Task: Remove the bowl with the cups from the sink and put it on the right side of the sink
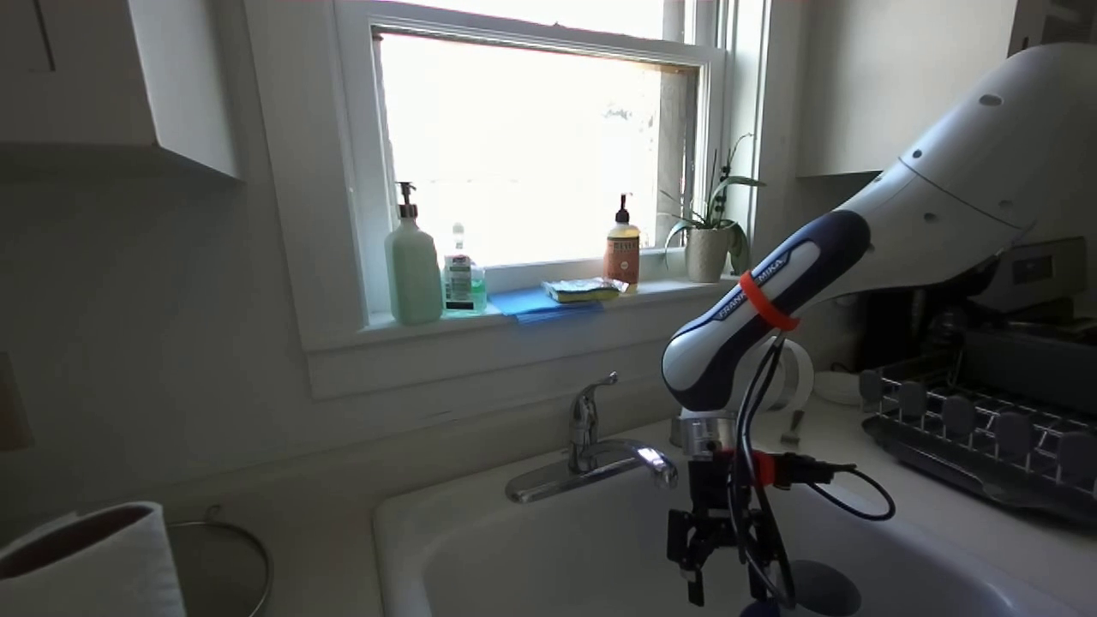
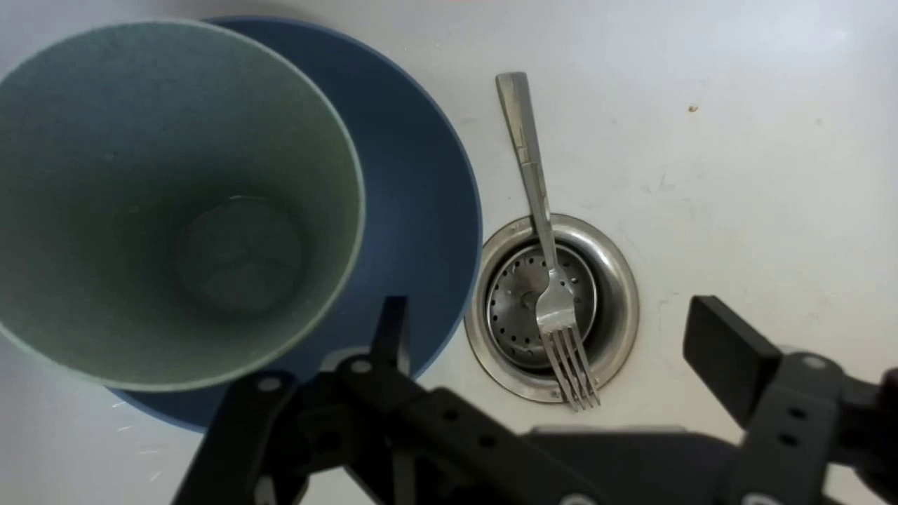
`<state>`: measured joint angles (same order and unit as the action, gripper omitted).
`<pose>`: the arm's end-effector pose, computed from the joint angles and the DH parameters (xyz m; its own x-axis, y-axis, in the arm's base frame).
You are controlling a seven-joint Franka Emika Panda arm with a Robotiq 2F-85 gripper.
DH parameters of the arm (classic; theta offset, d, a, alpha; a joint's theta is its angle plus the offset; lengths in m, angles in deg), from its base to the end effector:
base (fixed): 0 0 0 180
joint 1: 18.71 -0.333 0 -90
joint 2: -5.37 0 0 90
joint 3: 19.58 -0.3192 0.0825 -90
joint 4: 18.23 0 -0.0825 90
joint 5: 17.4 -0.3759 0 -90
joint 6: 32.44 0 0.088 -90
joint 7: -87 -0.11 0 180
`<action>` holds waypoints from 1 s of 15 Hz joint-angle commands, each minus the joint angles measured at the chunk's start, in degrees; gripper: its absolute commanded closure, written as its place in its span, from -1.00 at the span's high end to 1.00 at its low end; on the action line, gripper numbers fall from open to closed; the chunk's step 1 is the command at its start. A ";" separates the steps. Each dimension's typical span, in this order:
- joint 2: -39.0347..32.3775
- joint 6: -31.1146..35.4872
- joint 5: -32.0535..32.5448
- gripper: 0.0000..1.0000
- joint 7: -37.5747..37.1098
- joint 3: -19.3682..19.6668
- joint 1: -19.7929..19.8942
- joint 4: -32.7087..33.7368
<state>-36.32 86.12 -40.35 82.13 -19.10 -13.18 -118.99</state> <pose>0.6066 -0.0423 0.1351 0.8231 -0.3527 -0.4452 -0.4737 -0.8587 -0.1954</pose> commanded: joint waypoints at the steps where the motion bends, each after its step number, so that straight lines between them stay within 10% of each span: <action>1: -3.13 -0.64 1.97 1.00 -0.80 0.09 -0.24 2.65; 11: -7.29 -1.10 3.49 0.96 -1.59 0.30 -0.28 5.33; 15: -8.54 -1.49 3.72 0.22 -2.30 0.55 -0.25 7.10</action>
<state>-42.96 86.06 -38.13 81.68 -18.81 -13.28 -114.97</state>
